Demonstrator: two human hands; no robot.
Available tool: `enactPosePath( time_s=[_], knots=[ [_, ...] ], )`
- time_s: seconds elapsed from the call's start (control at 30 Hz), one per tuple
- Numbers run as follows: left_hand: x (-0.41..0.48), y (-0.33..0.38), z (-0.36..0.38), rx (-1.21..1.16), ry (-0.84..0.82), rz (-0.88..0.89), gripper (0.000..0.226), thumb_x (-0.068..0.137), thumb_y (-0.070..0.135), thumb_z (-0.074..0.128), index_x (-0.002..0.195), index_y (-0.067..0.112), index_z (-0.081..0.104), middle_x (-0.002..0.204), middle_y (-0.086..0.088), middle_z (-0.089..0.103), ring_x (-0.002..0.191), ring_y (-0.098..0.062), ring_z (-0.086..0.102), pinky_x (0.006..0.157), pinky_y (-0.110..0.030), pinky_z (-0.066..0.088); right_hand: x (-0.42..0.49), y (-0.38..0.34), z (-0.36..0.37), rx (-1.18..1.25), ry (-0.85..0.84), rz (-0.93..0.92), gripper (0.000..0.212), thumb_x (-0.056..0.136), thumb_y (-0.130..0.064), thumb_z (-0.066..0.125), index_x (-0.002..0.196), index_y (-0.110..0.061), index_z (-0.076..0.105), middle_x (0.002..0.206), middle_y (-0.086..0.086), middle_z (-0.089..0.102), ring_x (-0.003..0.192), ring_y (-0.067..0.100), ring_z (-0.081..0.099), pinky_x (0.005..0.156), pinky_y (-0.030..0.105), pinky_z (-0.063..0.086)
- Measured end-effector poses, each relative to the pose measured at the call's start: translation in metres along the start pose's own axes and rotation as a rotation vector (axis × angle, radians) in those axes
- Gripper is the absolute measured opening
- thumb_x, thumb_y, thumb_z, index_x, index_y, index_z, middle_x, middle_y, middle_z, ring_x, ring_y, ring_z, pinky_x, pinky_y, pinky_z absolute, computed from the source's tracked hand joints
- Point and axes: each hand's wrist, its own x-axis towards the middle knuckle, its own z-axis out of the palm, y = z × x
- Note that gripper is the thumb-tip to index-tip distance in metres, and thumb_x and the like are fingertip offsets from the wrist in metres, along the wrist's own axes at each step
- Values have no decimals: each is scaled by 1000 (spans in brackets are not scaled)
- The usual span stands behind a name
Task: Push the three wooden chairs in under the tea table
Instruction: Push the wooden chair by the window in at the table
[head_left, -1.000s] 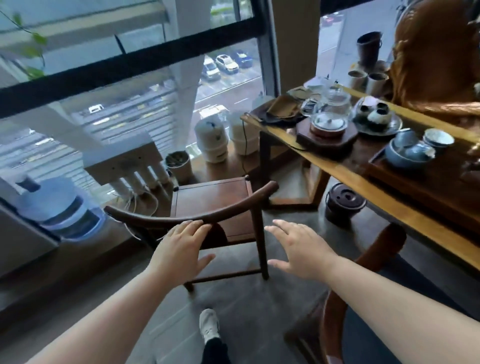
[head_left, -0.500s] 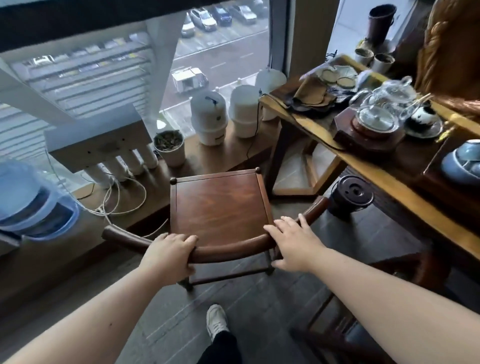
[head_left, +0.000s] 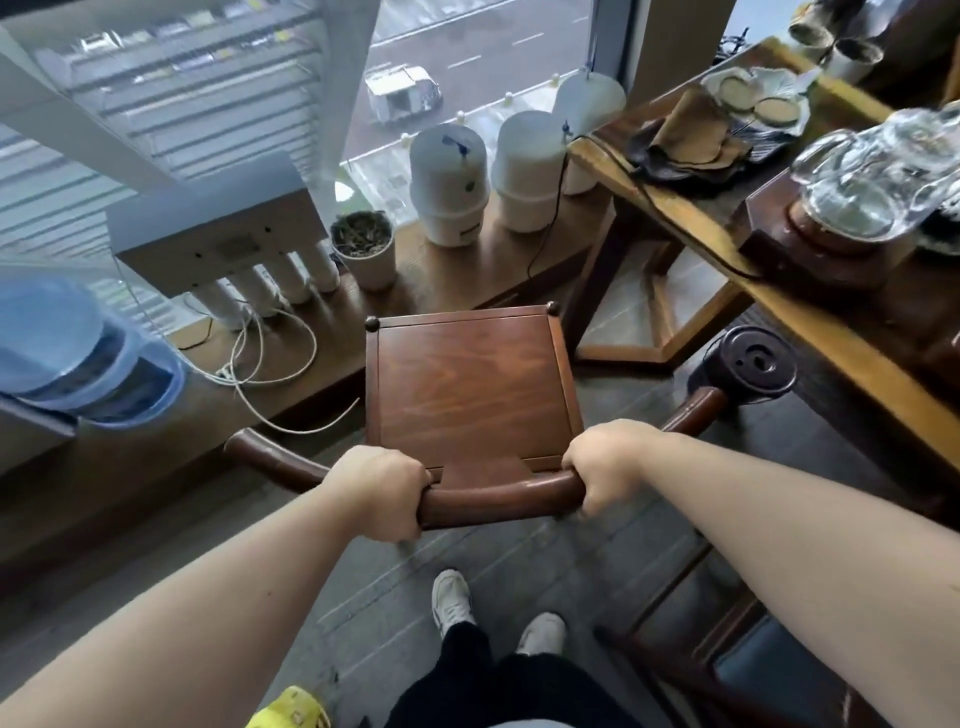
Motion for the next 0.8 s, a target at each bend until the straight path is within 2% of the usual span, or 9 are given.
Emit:
enactPosePath(
  time_s=[0.07,0.17,0.27,0.37,0.5,0.6,0.8],
  knots=[
    [0,-2,-3,-28,-31,-20,31,56,50,60,84,35,61,67,10,58,70,-20,62,58,-28,42,5,2,-5,29,-20,-20,39,62,-51,72,91,-25,64,78,-9,60,75,21,59,63,31,47],
    [-4,-5,-3,-30,-46,-34,30,56,44,57,84,35,60,66,10,56,67,-20,59,57,-27,42,10,-4,-8,15,-35,25,31,56,-42,70,75,-18,71,64,-5,67,61,19,64,55,30,55],
    [-10,-1,1,19,-36,-12,20,59,40,52,78,35,54,63,10,51,64,-20,58,56,-27,41,6,-10,5,23,13,47,26,52,-41,65,65,-18,65,61,-4,64,55,17,60,46,25,45],
    [-11,2,8,62,-14,7,16,60,42,49,75,36,49,65,10,53,69,-20,63,56,-27,40,3,-11,20,29,74,31,26,52,-39,61,68,-19,63,64,-5,63,56,18,60,48,26,45],
    [-12,20,6,101,-80,45,21,63,39,48,82,34,54,67,12,52,70,-17,63,56,-26,38,-17,-17,52,98,52,29,25,55,-40,59,67,-18,57,68,-4,62,60,22,59,53,30,47],
    [-8,41,0,111,-115,80,14,65,35,47,79,35,48,74,9,58,73,-19,64,59,-28,39,-33,-11,72,134,57,53,23,57,-40,60,67,-20,54,68,-5,60,60,20,57,54,32,47],
    [5,90,-19,204,-177,212,17,68,30,50,84,30,54,65,11,47,68,-20,59,59,-29,39,-72,12,111,226,32,122,23,56,-41,60,70,-22,59,69,-4,62,58,20,58,48,30,44]
  ],
)
